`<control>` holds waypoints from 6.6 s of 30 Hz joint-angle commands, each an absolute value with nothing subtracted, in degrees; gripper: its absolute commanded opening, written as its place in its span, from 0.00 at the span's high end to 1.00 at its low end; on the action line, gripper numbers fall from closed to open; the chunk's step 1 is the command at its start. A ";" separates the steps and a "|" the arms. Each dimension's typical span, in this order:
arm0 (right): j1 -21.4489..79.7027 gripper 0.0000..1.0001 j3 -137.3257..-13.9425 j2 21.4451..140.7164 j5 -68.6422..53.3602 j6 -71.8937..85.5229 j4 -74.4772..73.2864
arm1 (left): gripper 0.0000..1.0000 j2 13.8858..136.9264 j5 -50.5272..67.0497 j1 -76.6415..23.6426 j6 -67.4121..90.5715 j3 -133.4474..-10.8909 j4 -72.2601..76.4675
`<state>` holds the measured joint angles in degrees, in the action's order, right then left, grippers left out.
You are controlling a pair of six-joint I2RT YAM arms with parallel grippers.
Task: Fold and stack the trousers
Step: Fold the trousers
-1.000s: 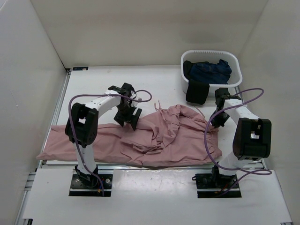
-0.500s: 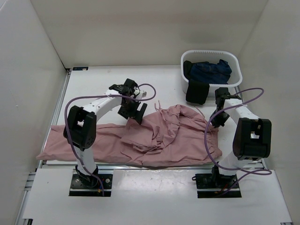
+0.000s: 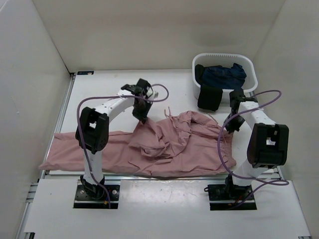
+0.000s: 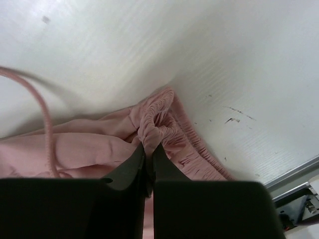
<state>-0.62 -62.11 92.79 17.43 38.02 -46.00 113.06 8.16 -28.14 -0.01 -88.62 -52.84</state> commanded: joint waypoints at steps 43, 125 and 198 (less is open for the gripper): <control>-17.67 1.00 -87.71 83.77 10.20 38.94 -57.47 | 0.86 74.88 -18.01 23.29 0.00 -78.66 -39.55; -10.01 0.01 -46.31 81.37 8.35 48.16 -24.91 | 0.05 86.04 -22.41 17.75 0.00 -45.43 -38.32; -19.66 0.97 -57.31 74.17 11.19 32.51 -38.42 | 0.00 95.27 -19.95 5.19 0.00 -52.12 -48.96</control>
<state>-12.23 -58.59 72.23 22.46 31.33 -42.50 94.08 -17.78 5.43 -0.62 -52.97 -52.42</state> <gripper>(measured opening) 0.079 0.998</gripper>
